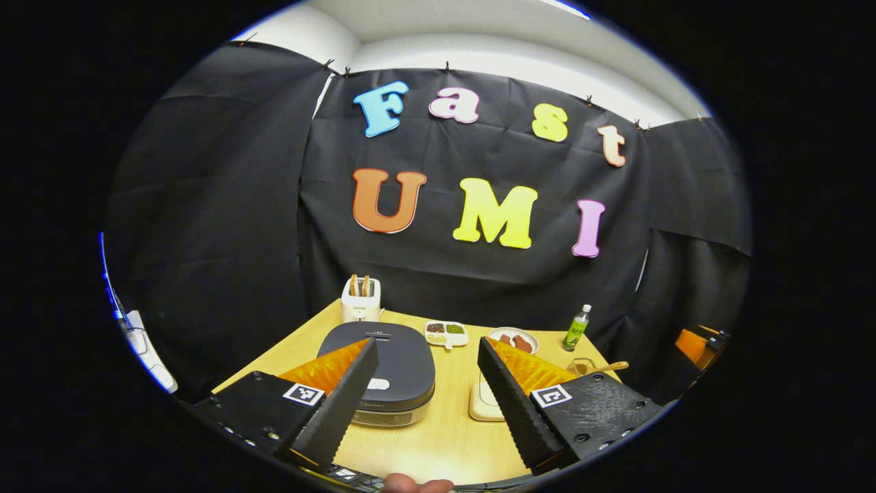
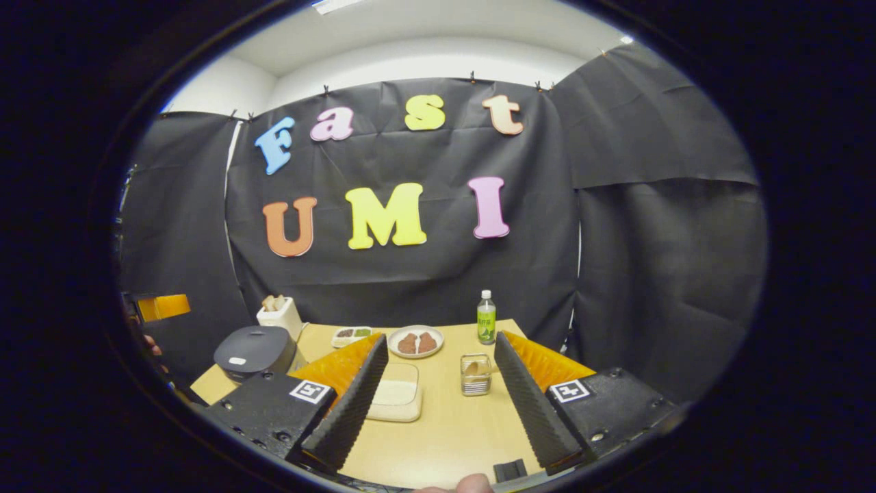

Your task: Close the left gripper, press the button to open the rice cooker; take a wooden spoon from the chopstick holder with the right hand, scoop a spoonful of rice and pour it into the rice cooker, then put the wooden spoon back into the chopstick holder.

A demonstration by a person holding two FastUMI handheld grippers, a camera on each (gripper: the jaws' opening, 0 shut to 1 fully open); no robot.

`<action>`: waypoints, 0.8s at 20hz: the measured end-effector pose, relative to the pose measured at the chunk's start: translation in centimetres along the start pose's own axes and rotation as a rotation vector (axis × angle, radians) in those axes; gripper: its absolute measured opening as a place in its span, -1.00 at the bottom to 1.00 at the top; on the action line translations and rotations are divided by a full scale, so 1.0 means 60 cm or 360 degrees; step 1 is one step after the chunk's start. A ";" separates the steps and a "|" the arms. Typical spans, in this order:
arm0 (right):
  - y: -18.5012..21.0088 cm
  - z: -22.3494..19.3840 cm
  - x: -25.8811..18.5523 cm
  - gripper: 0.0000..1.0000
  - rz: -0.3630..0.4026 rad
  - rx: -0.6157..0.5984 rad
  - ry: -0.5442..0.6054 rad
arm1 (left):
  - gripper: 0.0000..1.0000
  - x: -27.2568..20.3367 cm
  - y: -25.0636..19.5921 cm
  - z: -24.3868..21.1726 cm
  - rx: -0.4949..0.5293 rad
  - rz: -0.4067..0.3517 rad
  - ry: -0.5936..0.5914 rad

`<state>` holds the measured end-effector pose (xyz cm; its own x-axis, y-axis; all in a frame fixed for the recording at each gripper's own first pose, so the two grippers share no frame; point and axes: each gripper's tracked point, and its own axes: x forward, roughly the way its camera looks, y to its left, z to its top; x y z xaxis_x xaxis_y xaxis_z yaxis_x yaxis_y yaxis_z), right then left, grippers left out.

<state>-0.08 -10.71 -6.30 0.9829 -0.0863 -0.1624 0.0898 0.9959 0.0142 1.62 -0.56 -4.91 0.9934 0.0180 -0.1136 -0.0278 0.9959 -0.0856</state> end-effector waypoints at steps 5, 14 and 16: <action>0.065 0.014 -0.110 1.00 0.0046 -0.0018 -0.0078 | 0.89 -0.127 -0.020 0.018 0.0044 -0.0096 -0.0120; 0.115 0.009 -0.239 0.99 0.0077 -0.0045 -0.0133 | 0.89 -0.261 -0.051 0.002 0.0074 -0.0179 -0.0203; 0.123 0.012 -0.248 1.00 0.0100 -0.0039 -0.0146 | 0.89 -0.273 -0.057 0.005 0.0084 -0.0162 -0.0218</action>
<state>-13.96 -2.10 -3.07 0.9972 -0.0247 -0.0707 0.0246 0.9997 -0.0030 -14.54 -4.22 -2.47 0.9968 -0.0746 0.0292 0.0757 0.9964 -0.0372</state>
